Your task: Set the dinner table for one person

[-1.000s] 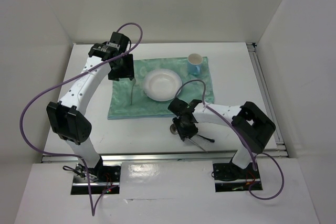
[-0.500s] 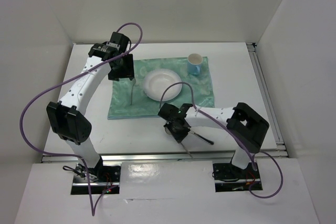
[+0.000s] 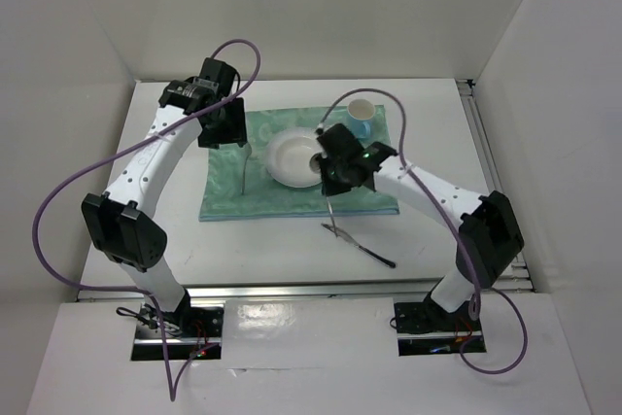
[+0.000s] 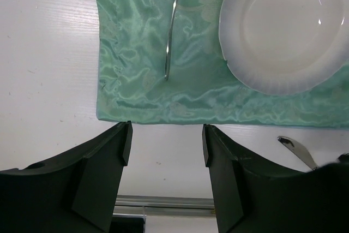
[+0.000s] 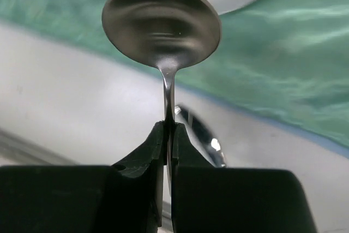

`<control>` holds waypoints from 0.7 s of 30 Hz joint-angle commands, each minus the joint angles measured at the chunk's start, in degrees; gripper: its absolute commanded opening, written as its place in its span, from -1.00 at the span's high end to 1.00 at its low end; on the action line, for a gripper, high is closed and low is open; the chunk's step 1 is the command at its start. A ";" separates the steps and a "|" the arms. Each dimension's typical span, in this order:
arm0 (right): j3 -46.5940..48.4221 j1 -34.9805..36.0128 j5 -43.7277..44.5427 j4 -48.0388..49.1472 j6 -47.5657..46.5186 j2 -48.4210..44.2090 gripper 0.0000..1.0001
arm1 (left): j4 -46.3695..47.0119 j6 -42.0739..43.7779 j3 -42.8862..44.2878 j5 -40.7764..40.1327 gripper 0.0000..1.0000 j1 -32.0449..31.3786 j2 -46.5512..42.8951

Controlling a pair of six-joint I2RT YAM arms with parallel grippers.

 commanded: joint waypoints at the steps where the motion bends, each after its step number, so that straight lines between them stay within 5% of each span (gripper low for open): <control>1: 1.87 -9.29 -0.42 -3.26 4.42 -0.87 1.00 | -0.81 -1.80 2.69 -2.04 -0.42 -0.21 -2.68; 11: 2.66 -22.57 -2.71 3.50 -0.15 7.02 1.00 | 4.81 -3.56 -1.33 -6.62 -0.47 -0.21 -11.55; 21: 7.84 -25.05 -4.55 4.90 -1.82 16.61 1.00 | 9.74 -2.95 -3.82 -2.84 -0.63 -0.21 -14.28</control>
